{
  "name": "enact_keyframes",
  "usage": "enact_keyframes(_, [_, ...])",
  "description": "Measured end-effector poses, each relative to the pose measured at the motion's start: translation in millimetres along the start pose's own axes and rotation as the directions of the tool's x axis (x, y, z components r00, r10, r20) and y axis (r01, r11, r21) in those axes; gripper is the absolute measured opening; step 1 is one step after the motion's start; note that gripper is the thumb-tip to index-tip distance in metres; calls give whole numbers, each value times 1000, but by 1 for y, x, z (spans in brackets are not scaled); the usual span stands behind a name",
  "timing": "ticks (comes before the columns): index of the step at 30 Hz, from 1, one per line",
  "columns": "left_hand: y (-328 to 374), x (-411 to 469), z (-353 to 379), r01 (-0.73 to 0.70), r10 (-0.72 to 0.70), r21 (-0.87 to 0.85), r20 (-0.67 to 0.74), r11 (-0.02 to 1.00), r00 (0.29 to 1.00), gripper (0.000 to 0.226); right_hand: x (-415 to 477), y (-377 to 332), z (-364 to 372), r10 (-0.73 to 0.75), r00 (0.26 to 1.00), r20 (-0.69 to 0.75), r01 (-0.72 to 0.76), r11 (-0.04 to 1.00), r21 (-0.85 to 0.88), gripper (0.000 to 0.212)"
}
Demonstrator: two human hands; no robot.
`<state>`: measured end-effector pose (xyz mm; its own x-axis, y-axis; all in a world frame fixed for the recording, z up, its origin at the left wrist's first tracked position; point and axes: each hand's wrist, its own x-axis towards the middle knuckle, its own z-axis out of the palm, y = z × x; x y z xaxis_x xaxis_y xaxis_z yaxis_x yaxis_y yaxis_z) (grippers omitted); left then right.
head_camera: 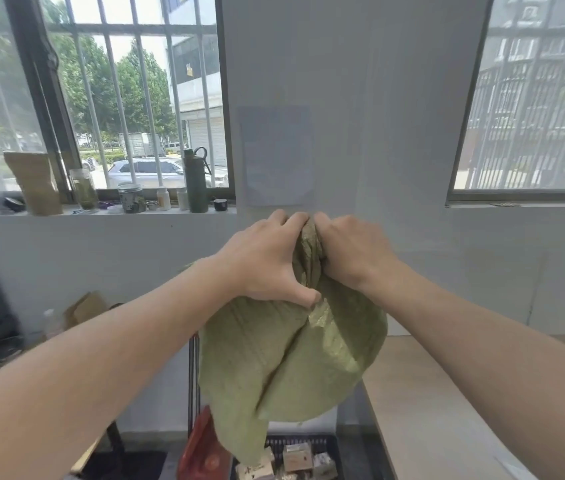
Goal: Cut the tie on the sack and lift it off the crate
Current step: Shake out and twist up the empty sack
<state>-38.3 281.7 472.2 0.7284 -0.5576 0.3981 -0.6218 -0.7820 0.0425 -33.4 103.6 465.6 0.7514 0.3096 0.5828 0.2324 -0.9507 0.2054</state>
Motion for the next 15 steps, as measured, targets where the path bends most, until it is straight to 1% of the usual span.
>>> enact_keyframes(1, [2,0,3,-3,4,82,-14,997,1000,112,0,-1,0,28,1000,14,-28,999,30,24])
enact_keyframes(2, [3,0,7,1,5,154,-38,988,999,116,0,-2,-1,52,998,32,-54,997,58,24])
enact_keyframes(3, [4,1,11,10,5,209,-72,978,997,113,0,-3,-1,66,997,50,-70,994,84,24])
enact_keyframes(4, [3,3,15,21,6,247,-107,969,994,103,0,-4,-1,74,995,74,-81,991,109,21])
enact_keyframes(7, [-1,9,21,52,5,309,-180,950,984,62,-1,-8,0,79,985,153,-103,982,156,15])
enact_keyframes(9, [-5,12,24,47,20,319,-204,947,979,47,-2,-9,3,80,979,189,-114,978,174,11])
enact_keyframes(10, [-7,14,26,38,30,314,-208,949,978,42,-2,-8,3,76,978,196,-113,977,183,13])
enact_keyframes(13, [-10,19,26,32,20,274,-185,961,983,35,-6,-2,-2,44,974,221,-90,975,204,27])
enact_keyframes(14, [-11,20,26,42,2,248,-175,968,985,34,-8,0,-5,23,976,216,-67,978,199,33])
enact_keyframes(15, [-12,22,25,56,-19,217,-170,975,985,32,-10,0,-6,4,983,182,-37,983,178,39])
